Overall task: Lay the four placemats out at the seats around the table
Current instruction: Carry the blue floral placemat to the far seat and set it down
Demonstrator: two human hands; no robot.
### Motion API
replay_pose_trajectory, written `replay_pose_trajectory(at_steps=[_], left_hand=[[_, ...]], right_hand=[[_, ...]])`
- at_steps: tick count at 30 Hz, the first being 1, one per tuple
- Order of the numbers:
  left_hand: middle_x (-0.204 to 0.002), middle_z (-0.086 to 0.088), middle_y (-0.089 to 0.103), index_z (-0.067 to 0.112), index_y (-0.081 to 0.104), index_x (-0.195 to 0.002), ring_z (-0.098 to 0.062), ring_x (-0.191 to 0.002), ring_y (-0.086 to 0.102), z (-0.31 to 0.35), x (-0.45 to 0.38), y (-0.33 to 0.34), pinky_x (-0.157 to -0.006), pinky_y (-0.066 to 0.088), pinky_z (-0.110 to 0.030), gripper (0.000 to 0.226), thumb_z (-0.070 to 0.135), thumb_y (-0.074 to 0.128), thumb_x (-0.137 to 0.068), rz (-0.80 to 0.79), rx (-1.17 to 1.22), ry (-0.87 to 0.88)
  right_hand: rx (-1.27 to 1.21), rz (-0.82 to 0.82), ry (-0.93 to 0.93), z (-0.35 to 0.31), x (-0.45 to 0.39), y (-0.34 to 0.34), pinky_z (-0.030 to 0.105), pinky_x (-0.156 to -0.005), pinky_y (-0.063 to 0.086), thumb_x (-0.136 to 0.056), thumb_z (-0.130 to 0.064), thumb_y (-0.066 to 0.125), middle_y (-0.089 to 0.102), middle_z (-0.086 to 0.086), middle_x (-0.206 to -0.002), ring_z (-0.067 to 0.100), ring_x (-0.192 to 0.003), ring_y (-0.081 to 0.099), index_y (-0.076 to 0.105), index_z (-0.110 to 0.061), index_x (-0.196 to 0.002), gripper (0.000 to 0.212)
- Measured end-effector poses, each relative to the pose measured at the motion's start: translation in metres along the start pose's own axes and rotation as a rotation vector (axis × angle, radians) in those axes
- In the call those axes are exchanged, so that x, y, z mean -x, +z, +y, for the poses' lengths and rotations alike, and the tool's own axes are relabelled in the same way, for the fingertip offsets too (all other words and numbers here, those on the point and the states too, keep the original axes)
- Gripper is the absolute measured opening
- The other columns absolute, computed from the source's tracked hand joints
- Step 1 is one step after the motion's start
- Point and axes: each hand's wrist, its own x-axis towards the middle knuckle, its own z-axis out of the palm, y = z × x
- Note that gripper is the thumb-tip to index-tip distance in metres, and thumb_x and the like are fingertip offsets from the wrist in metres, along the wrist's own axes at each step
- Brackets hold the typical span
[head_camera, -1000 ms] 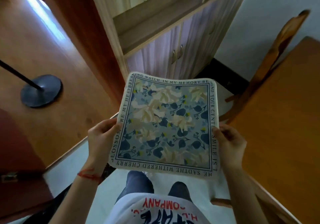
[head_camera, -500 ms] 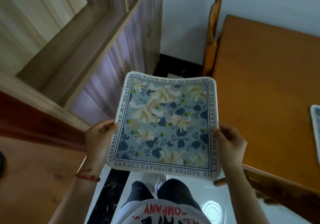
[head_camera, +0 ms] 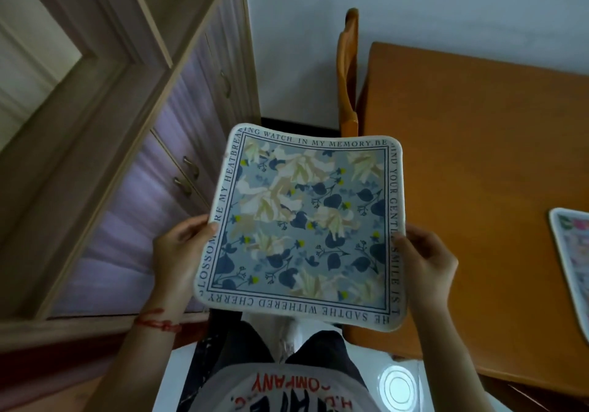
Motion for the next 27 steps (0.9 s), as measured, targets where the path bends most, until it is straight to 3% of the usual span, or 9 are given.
replay_pose_trajectory(at_steps=[13, 27], left_hand=[[-0.058, 0.013, 0.069, 0.014, 0.069, -0.093, -0.001, -0.052, 0.063, 0.055, -0.125, 0.044, -0.051, 0.051, -0.013, 0.019, 0.001, 0.066, -0.079, -0.055, 0.030, 0.038], [-0.053, 0.015, 0.066, 0.011, 0.066, -0.095, 0.003, -0.048, 0.059, 0.115, -0.272, 0.108, -0.050, 0.050, -0.011, 0.021, -0.002, 0.066, -0.079, -0.175, 0.038, 0.086]], right_hand=[[-0.043, 0.053, -0.001, -0.041, -0.098, 0.074, 0.018, -0.054, 0.055, -0.084, -0.010, 0.063, 0.068, -0.002, -0.081, 0.007, -0.065, 0.067, 0.066, -0.012, -0.092, 0.009], [-0.108, 0.171, 0.016, -0.087, -0.191, 0.152, 0.018, -0.054, 0.054, -0.083, -0.010, 0.063, 0.068, -0.001, -0.081, 0.009, -0.067, 0.068, 0.064, -0.020, -0.084, 0.010]])
